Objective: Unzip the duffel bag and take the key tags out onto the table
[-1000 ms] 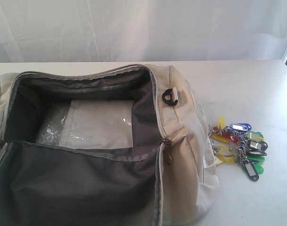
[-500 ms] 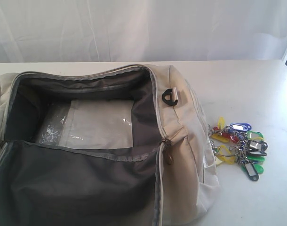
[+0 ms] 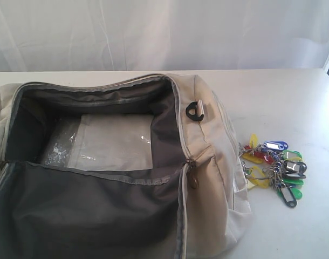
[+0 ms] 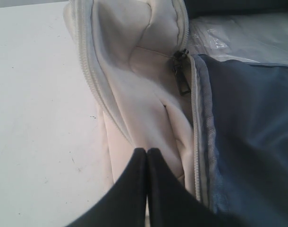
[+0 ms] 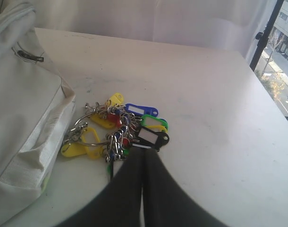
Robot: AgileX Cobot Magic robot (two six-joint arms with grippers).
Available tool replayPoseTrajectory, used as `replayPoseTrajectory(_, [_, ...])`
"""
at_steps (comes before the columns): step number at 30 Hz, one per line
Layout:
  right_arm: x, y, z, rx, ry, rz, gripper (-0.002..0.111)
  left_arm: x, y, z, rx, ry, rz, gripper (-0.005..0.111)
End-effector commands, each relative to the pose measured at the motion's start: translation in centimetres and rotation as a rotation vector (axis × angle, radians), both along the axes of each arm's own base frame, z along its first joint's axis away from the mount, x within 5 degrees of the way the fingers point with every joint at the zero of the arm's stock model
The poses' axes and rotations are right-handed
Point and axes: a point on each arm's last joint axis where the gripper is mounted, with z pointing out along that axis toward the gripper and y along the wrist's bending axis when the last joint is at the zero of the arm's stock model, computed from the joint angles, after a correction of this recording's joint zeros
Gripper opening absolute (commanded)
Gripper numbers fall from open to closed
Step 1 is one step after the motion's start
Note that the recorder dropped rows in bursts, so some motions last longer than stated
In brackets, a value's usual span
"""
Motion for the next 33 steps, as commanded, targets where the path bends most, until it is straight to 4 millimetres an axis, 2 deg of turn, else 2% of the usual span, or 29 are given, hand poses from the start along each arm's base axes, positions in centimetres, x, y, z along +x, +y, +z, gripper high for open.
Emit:
replayPoseTrajectory(1, [0.0, 0.01, -0.08, 0.003, -0.009, 0.0, 0.0, -0.01, -0.03, -0.1, 0.002, -0.004, -0.007, 0.0])
replayPoseTrajectory(12, [0.0, 0.01, -0.08, 0.003, -0.009, 0.0, 0.0, -0.01, 0.38, -0.1, 0.008, -0.003, 0.069, 0.0])
replayPoseTrajectory(33, [0.0, 0.01, -0.08, 0.003, -0.009, 0.0, 0.0, -0.01, 0.39, -0.1, 0.008, -0.003, 0.071, 0.0])
